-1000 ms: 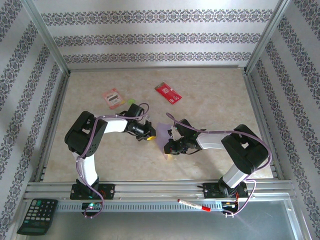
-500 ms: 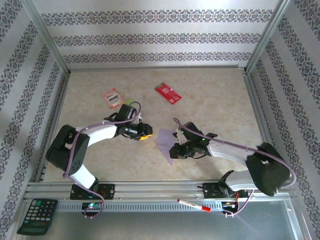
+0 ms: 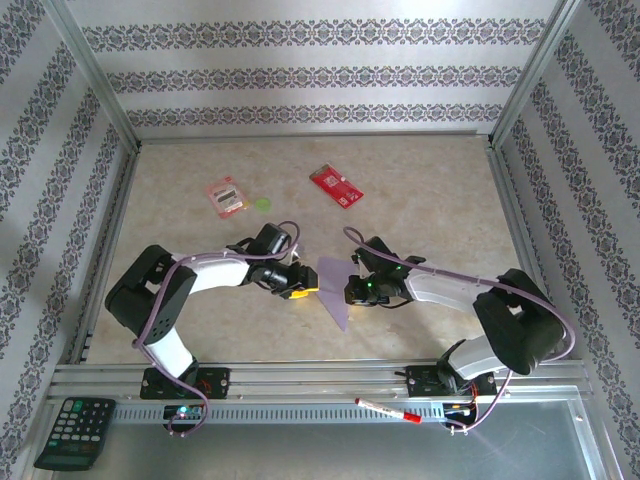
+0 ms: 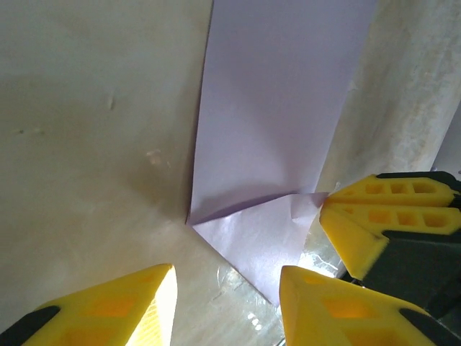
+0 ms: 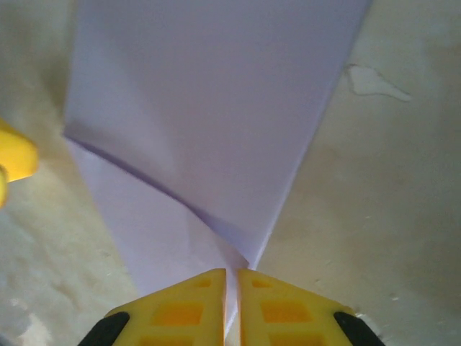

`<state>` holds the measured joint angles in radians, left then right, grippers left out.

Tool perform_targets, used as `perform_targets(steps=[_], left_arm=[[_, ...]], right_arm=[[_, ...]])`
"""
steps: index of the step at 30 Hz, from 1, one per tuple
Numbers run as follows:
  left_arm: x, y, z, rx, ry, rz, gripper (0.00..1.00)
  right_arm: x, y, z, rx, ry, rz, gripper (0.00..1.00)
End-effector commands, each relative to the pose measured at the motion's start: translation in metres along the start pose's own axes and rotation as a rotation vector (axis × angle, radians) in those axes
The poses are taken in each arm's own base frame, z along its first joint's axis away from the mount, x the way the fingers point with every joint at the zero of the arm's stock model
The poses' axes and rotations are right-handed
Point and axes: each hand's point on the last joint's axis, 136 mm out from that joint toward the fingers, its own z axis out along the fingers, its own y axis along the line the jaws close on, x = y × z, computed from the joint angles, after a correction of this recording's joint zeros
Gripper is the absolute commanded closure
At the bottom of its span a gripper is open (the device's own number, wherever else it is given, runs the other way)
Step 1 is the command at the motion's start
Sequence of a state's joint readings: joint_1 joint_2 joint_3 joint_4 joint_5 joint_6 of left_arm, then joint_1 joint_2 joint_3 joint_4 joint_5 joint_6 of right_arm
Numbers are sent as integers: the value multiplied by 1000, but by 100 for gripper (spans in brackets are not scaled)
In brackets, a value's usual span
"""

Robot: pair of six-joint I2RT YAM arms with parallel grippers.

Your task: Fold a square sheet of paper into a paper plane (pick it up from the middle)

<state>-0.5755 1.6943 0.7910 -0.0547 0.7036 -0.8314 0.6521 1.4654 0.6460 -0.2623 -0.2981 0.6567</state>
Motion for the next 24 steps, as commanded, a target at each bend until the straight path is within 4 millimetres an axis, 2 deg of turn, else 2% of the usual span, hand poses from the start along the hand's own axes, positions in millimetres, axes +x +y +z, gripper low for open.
perform_targets(steps=[1,13,20,24], left_arm=[[-3,-10,6,24,16,12,58],[-10,-19,17,72,44,9,59],[-11,-26,12,93,27,36,60],[-13,-30,10,115,16,81,63]], right_arm=[[-10,-7,3,39,-16,24,90],[-1,-17,11,50,8,42,95],[2,-21,11,57,14,43,96],[2,-21,11,54,20,38,96]])
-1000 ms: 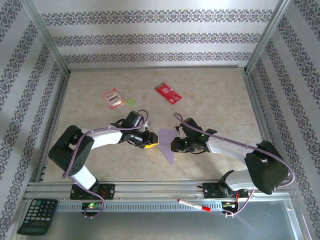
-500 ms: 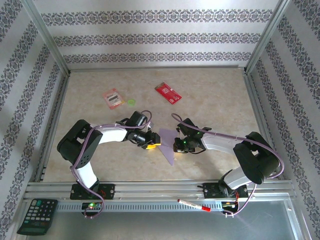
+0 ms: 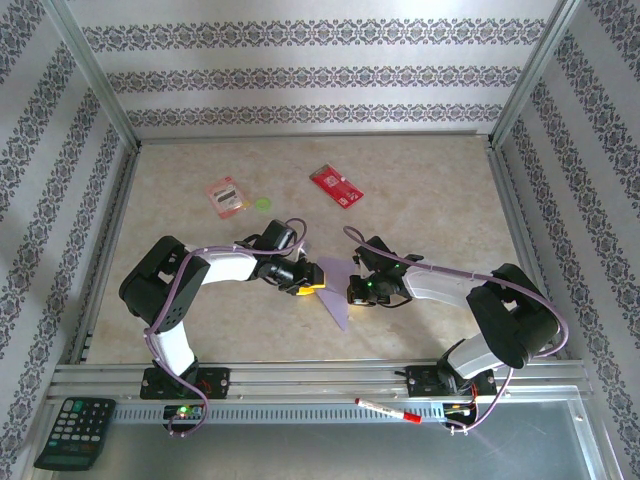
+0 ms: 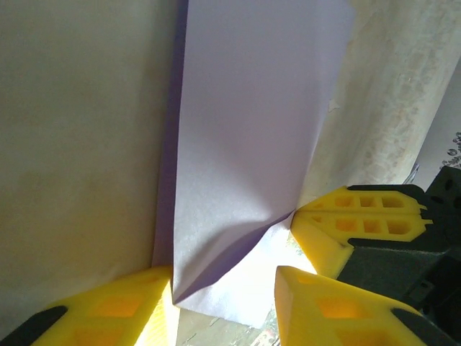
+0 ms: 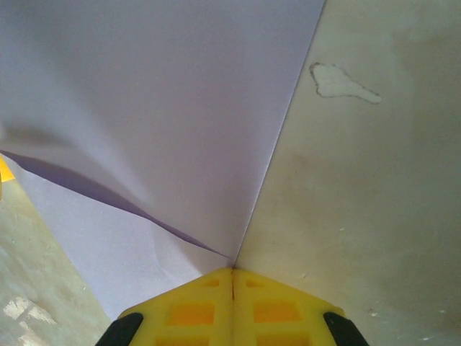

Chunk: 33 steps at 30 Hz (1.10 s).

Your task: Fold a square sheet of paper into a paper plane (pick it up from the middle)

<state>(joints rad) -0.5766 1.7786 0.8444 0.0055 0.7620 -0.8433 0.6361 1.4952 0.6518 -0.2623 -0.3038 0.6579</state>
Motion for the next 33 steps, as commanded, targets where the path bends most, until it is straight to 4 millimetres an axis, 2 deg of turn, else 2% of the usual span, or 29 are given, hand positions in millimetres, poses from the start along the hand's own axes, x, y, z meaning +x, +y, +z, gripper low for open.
perform_targets(steps=[1,6,12,15,19,22,25,33], left_arm=[[-3,-19,-2,58,-10,86,66],[-2,-15,0,34,8,106,79],[-3,-11,-1,18,-9,69,90],[-3,-9,-2,11,-23,24,95],[2,-5,-8,-22,-49,-71,100],[9,-8,-12,-40,-69,-129,100],[14,-9,-14,-48,-85,-200,100],[14,-6,-16,-36,-106,-327,100]], right_arm=[[3,-15,7,43,7,13,96],[2,-15,6,48,17,-14,95],[-3,-12,0,47,21,-57,90],[-9,-3,-9,28,7,-98,84],[-15,13,-31,4,-37,-165,77],[-15,26,-45,5,-91,-203,71],[-7,38,-48,40,-134,-255,55],[11,47,-36,173,-241,-274,56]])
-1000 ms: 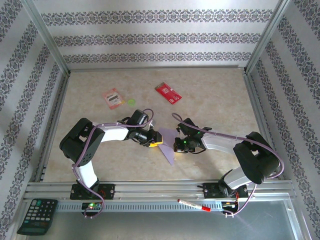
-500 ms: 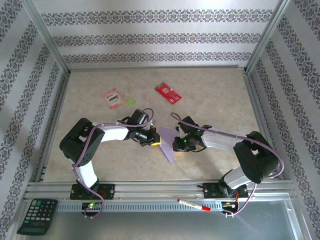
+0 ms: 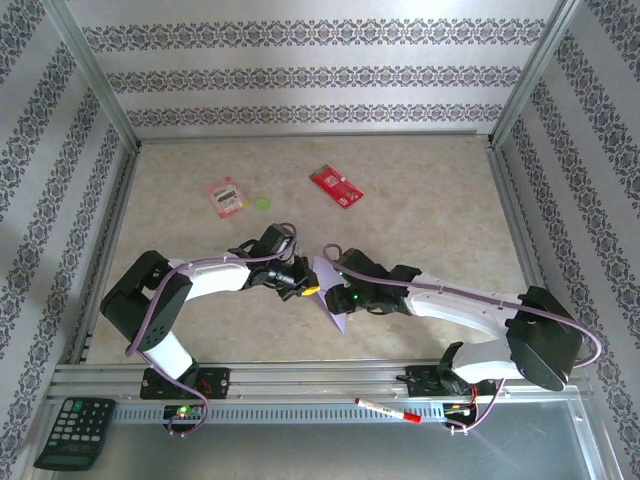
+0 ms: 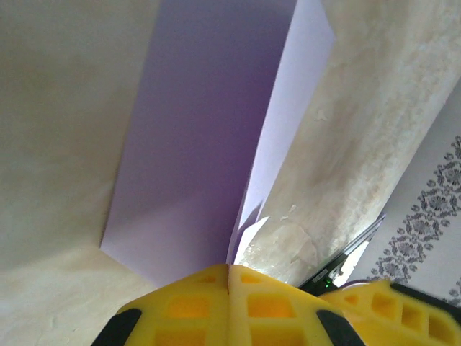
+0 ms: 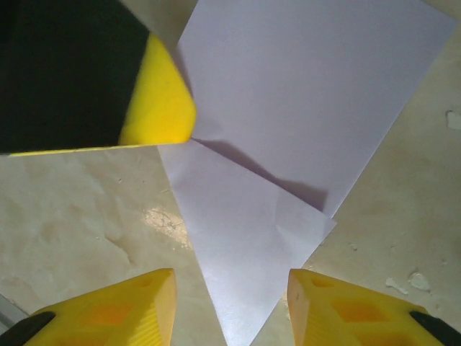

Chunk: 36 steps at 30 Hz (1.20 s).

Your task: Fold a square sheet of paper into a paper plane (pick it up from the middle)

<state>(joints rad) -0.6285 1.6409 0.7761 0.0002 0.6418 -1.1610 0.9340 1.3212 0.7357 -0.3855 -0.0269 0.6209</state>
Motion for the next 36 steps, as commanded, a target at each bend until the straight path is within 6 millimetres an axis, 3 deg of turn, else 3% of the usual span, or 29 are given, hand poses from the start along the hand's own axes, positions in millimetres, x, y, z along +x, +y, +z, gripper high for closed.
perform_targets(steps=[1,10,19,36], left_arm=[[1,2,-2,-13,-16,-89,100],[2,0,-3,-30,-7,-120,100],[4,2,0,-31,15,-134,100],[6,5,2,-34,28,-127,100]], right_arm=[[1,-12,4,137,-75,35,55],[14,-3,19,265,-96,-30,54],[16,4,40,402,-79,-98,57],[17,-10,41,580,-58,-170,65]])
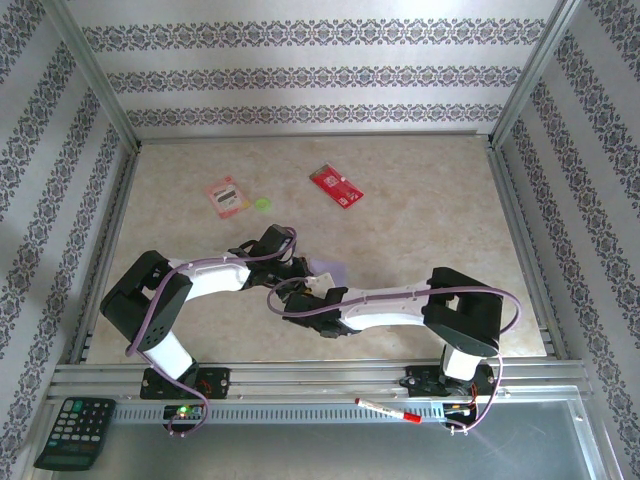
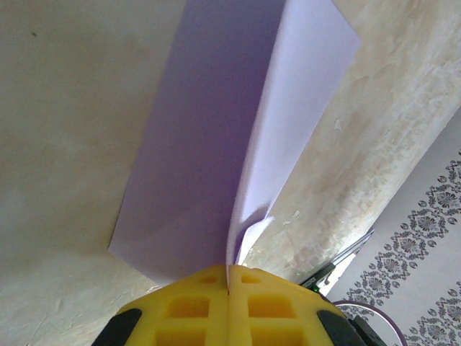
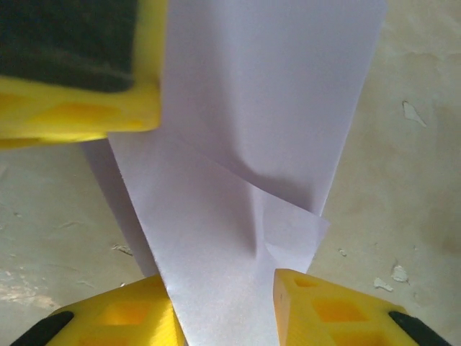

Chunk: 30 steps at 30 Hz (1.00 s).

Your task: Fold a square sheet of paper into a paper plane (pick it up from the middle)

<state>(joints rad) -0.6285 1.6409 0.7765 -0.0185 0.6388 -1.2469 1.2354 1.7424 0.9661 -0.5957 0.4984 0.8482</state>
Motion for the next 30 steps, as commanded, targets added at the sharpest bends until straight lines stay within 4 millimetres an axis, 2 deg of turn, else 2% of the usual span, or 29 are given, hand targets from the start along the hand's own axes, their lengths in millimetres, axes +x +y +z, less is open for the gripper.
perform_targets(steps=[1,16,30], left_arm=[[5,1,2,-19,25,-29,100],[5,4,4,-22,31,-26,100],[6,7,5,-25,38,-22,100]], right_arm=[[-3,-6,-1,57,-16,-11,65],[-5,-5,-1,62,-19,-16,72],[-6,-8,-2,74,-26,-21,85]])
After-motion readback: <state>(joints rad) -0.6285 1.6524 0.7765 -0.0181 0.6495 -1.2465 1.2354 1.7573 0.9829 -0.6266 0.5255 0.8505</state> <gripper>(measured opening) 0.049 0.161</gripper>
